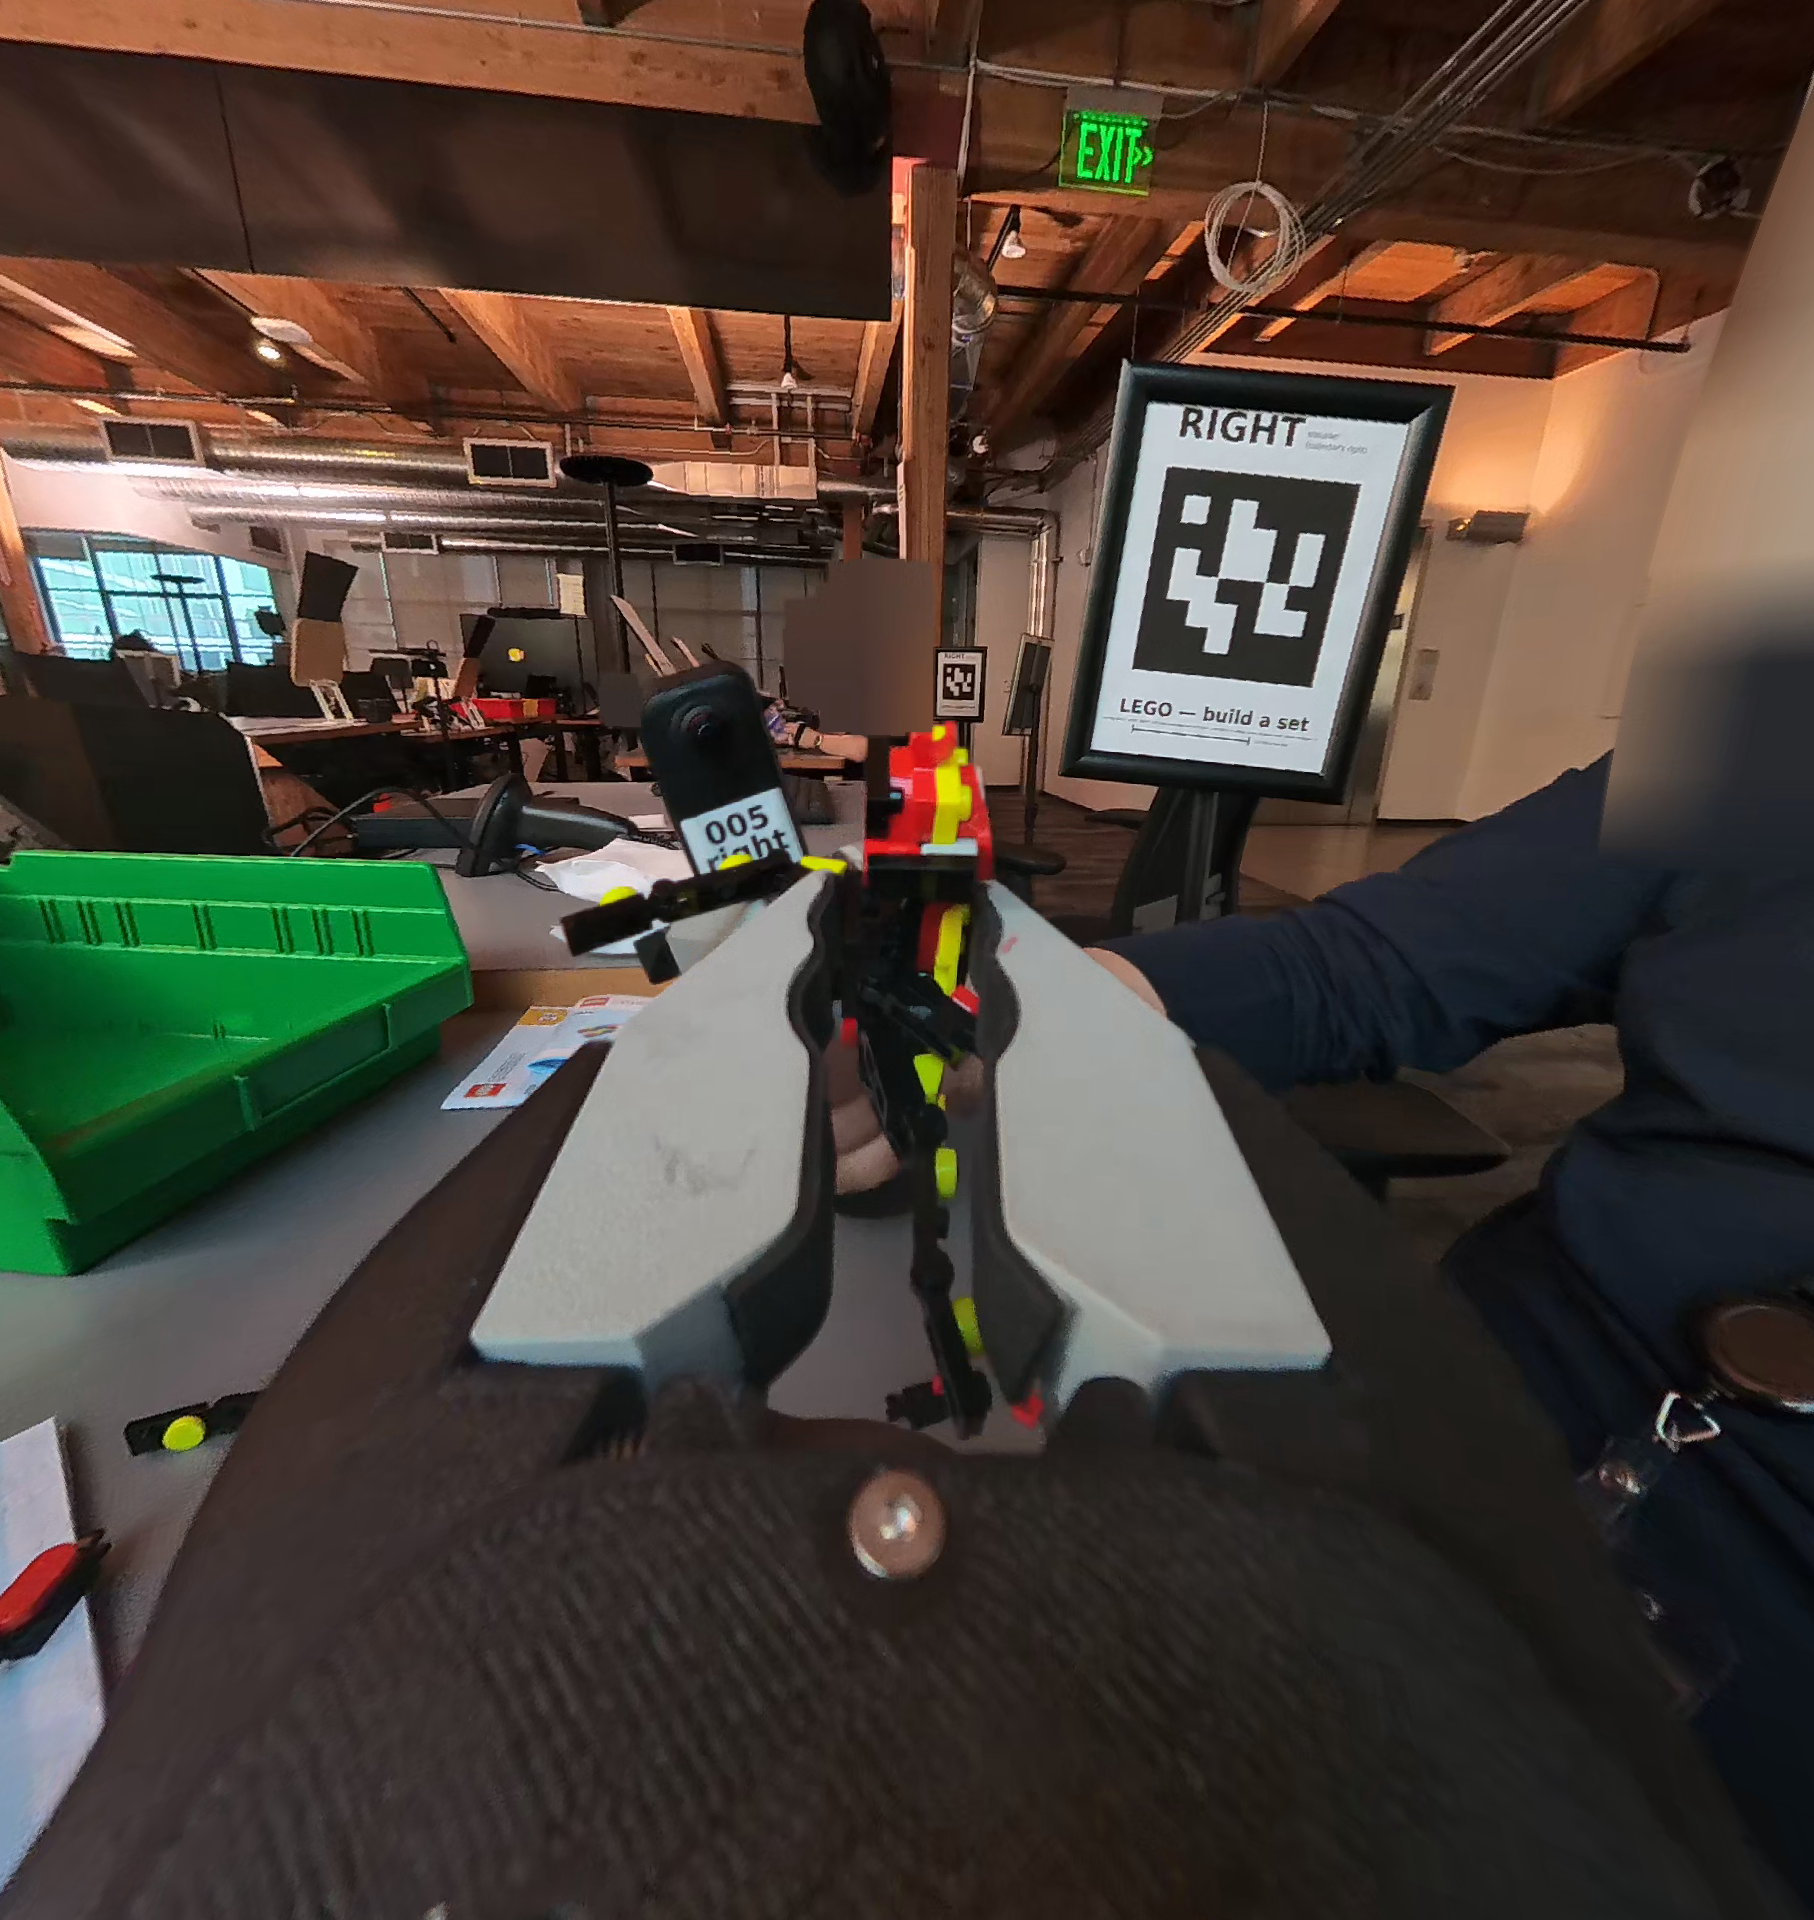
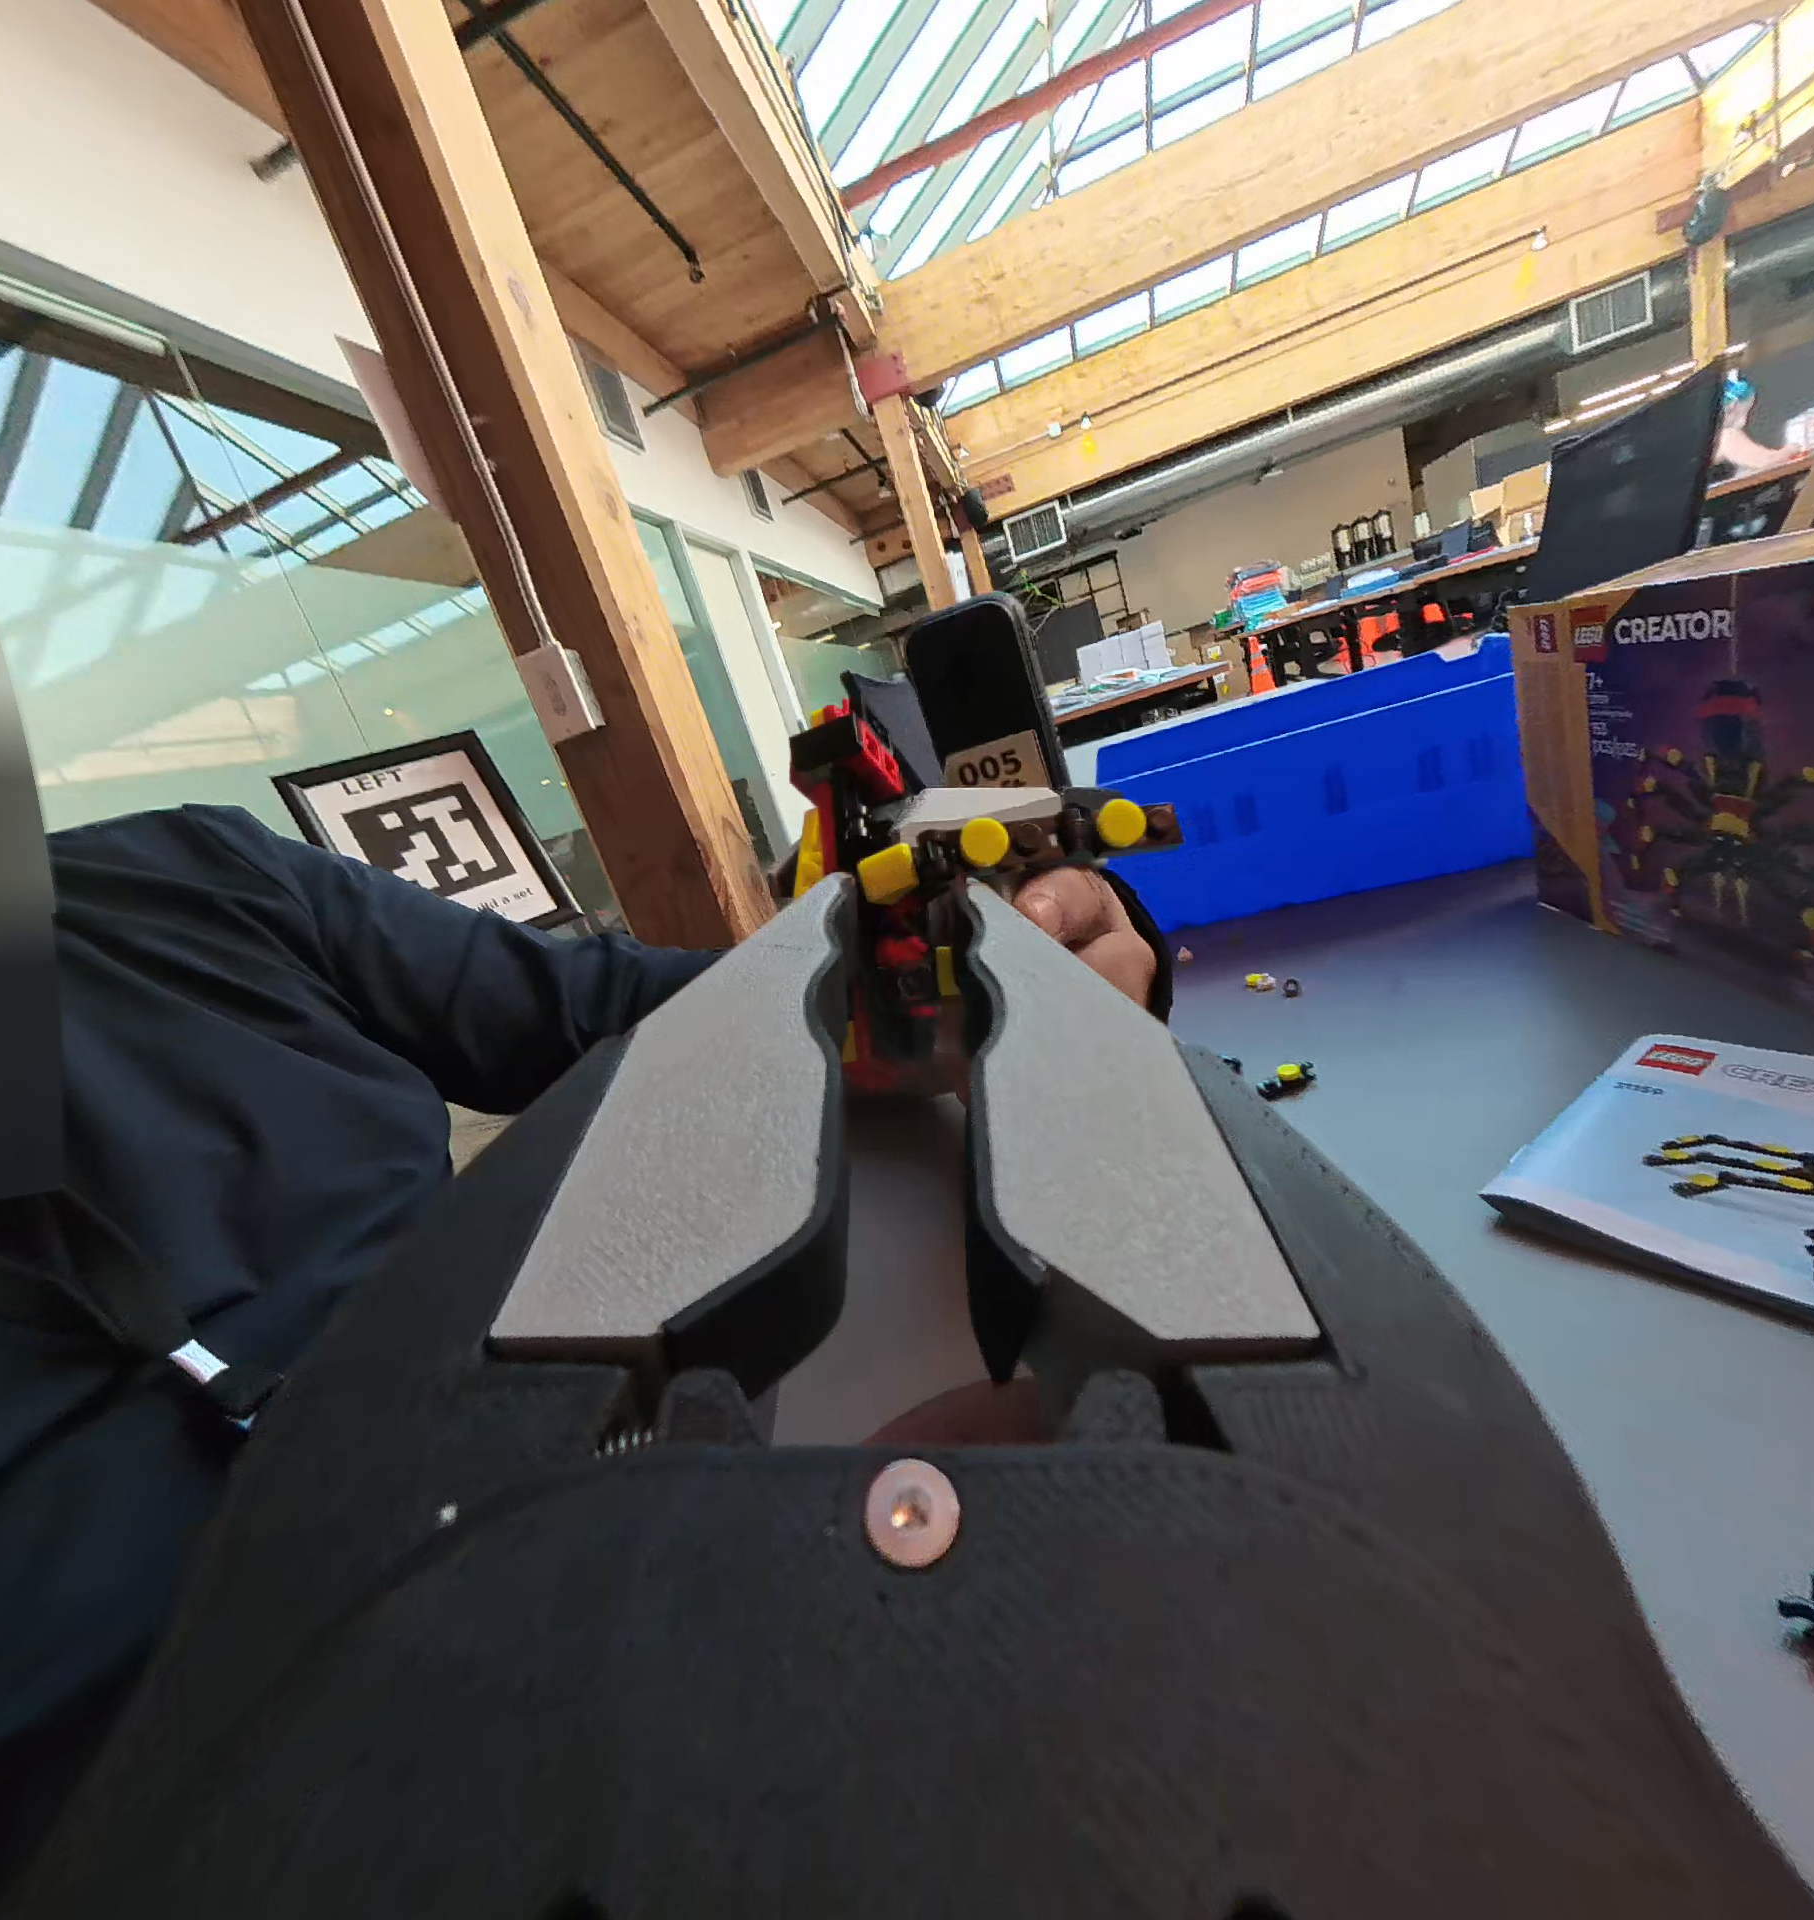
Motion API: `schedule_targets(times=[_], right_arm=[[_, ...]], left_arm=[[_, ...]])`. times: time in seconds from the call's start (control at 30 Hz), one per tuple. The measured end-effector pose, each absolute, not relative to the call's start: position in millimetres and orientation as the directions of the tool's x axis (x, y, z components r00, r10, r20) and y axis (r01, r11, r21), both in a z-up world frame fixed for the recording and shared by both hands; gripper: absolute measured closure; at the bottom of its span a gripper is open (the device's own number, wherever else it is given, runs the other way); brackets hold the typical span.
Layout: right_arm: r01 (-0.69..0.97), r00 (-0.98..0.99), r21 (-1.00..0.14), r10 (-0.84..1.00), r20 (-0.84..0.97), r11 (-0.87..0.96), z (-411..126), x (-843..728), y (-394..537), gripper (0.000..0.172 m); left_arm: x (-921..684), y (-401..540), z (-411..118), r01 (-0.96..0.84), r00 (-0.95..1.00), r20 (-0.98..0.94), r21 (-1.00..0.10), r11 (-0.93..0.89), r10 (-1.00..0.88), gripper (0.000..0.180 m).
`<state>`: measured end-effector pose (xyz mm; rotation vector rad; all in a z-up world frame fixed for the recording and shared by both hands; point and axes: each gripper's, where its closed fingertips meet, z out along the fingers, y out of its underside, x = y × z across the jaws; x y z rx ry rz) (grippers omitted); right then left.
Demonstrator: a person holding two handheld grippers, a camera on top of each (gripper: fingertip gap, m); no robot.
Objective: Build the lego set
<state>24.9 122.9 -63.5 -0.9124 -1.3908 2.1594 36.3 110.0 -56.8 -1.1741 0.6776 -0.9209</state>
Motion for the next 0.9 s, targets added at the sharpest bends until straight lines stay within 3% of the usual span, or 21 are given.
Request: schedule_targets(times=[0.13, 0.3, 0.5, 0.63, 0.7, 0.9], right_arm=[[-0.021, -0.683, -0.918, 0.676, -0.275, -0.395, -63, 24, 121, 0.150], [-0.147, -0.575, -0.967, 0.813, -0.088, -0.209, -61, 21, 129, 0.160], [-0.150, -0.211, -0.969, 0.951, 0.227, 0.198, -71, 7, 159, 0.162], [0.015, 0.207, -0.869, 0.849, 0.486, 0.494, -75, 2, 206, 0.162], [0.046, 0.252, -0.875, 0.842, 0.477, 0.482, -78, 2, 218, 0.162], [0.183, 0.052, -0.940, 0.952, 0.302, 0.288, -120, -7, 217, 0.161]], left_arm=[[34, 110, -55, 0.247, 0.488, 0.016, -0.961, 0.121, -0.873, 0.159], [31, 115, -56, 0.237, 0.526, 0.014, -0.963, 0.130, -0.851, 0.159], [15, 142, -73, 0.144, 0.667, 0.030, -0.986, 0.090, -0.744, 0.159], [12, 155, -89, 0.088, 0.719, 0.036, -0.995, 0.039, -0.695, 0.159], [11, 158, -90, 0.087, 0.733, 0.044, -0.996, 0.031, -0.679, 0.159], [-18, 168, -83, 0.163, 0.801, 0.103, -0.985, 0.050, -0.590, 0.159]])
